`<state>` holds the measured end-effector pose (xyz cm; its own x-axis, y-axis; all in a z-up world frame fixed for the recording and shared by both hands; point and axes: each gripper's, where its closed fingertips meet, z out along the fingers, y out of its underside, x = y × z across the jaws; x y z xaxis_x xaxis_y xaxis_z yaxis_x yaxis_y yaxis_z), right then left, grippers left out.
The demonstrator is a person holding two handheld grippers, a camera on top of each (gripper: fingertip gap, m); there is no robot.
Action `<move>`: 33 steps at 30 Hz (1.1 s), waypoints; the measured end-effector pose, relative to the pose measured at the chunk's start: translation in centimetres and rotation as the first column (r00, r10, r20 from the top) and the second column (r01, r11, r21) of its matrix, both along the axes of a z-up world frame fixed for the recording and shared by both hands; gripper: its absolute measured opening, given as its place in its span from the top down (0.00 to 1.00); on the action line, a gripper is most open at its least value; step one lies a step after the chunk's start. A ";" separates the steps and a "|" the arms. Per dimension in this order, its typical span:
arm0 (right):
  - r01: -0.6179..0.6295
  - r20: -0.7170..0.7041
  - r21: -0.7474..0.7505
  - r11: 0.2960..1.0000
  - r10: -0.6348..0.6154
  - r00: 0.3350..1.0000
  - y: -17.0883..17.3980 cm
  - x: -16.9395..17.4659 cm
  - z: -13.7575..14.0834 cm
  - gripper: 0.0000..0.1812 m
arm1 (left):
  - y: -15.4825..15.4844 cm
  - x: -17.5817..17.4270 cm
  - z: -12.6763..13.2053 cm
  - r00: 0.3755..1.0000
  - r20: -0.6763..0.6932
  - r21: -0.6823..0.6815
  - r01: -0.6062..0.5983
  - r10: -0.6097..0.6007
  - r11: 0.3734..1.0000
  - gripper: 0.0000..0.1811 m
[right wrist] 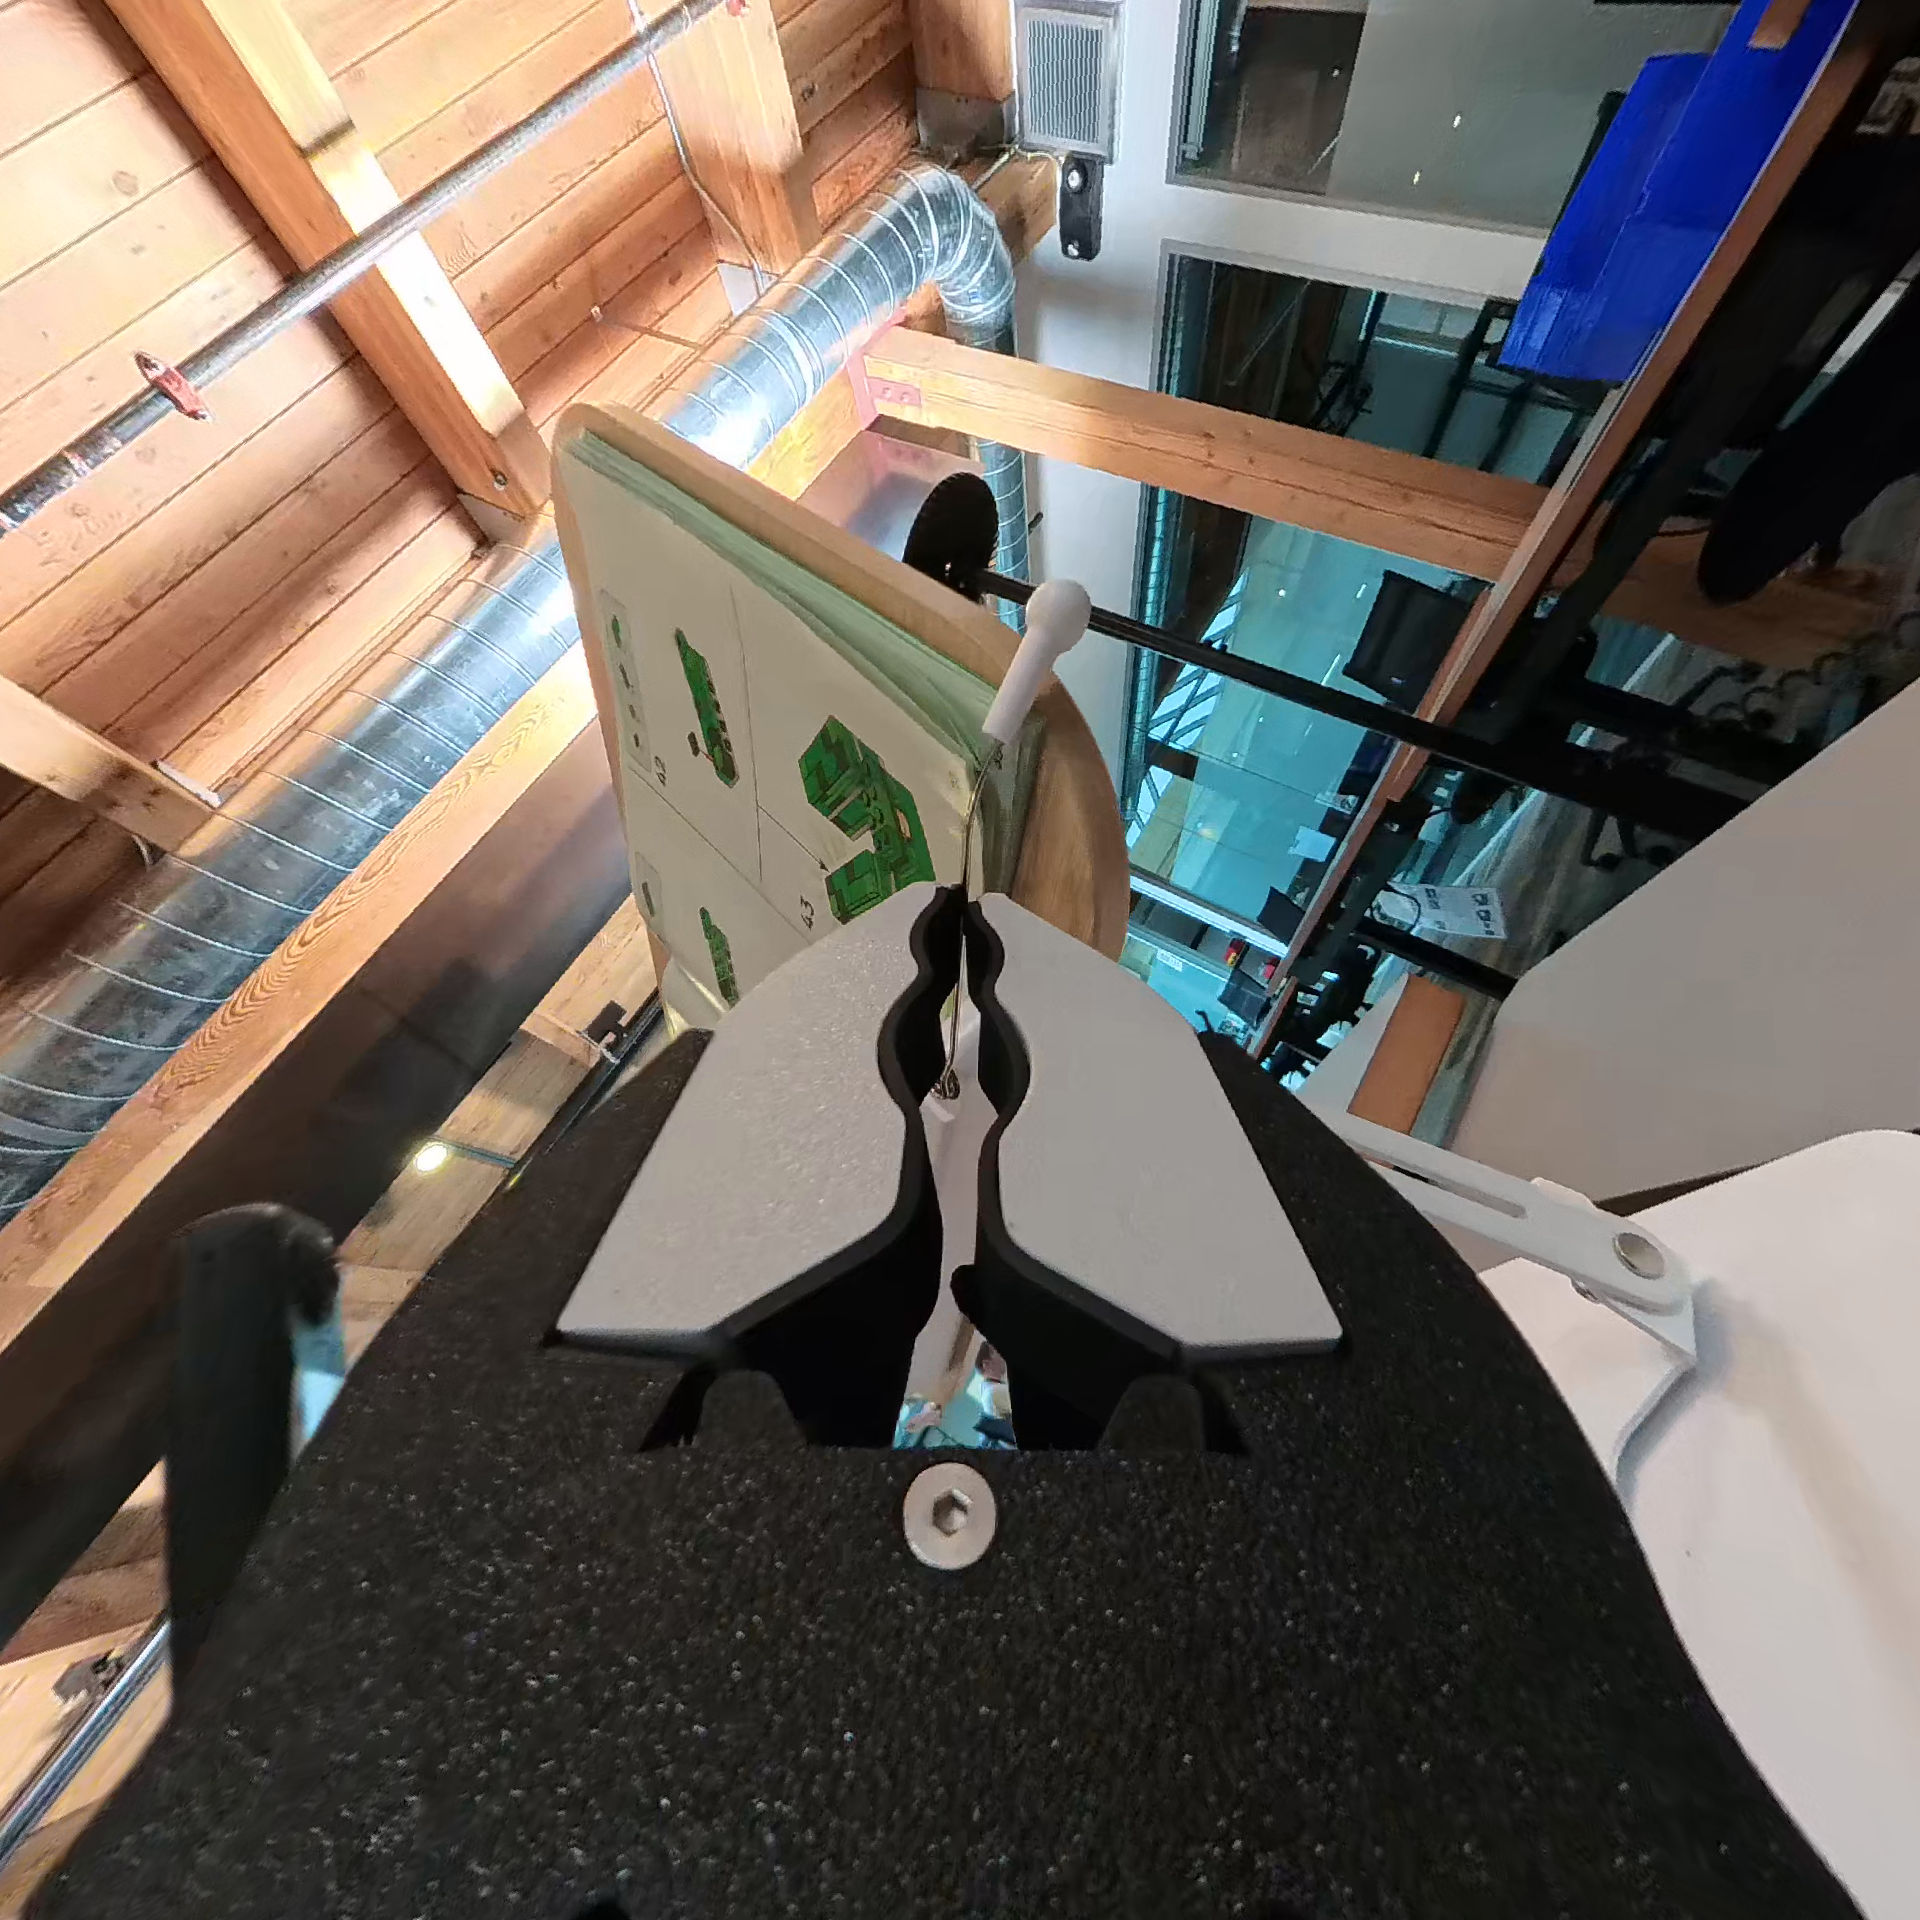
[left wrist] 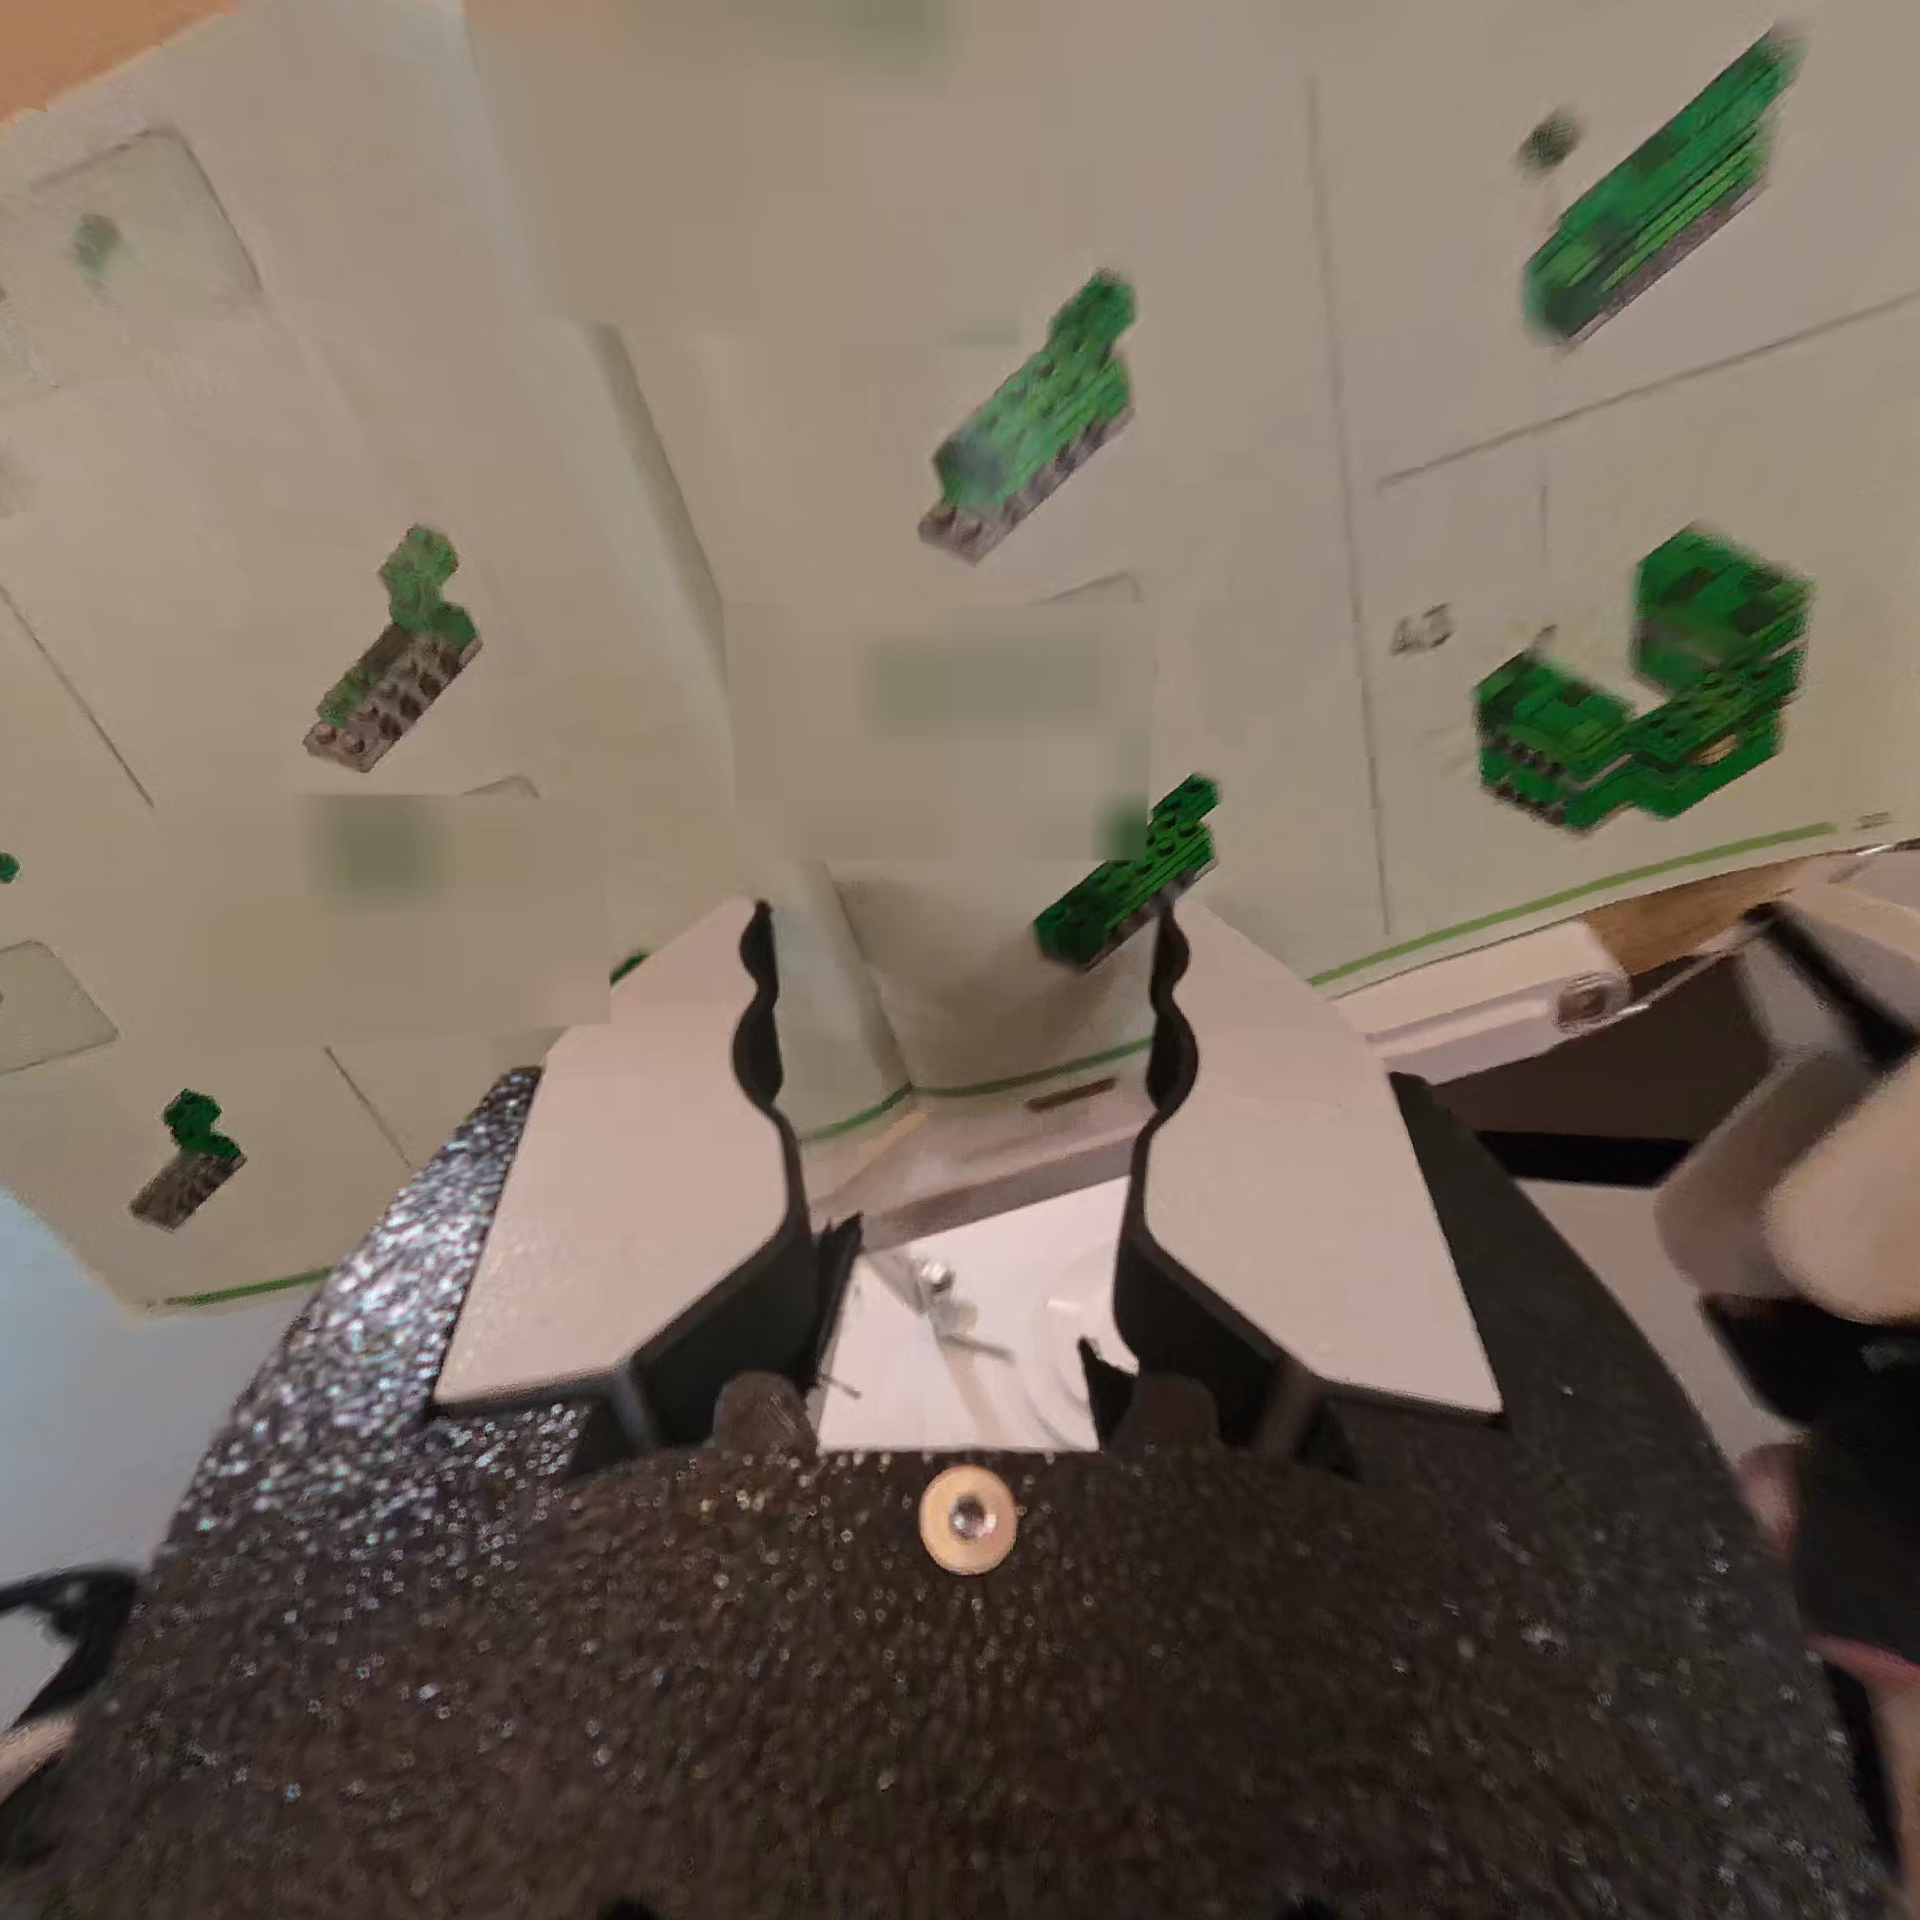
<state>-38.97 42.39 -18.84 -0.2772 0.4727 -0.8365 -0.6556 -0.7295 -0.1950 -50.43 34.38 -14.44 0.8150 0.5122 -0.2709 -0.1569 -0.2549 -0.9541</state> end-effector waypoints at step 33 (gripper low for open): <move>-0.261 -0.274 -0.316 0.912 0.175 0.946 -4.4 -1.0 -3.4 0.80 | 8.3 8.2 0.2 0.927 -0.014 -0.167 0.367 -0.375 0.915 0.84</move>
<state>-39.96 37.96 -22.22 -0.5480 0.0725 -0.8333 -0.4676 -0.8526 0.2334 -42.20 42.67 -14.20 0.9233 0.1227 -0.3640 -0.3109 -0.3177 -0.8958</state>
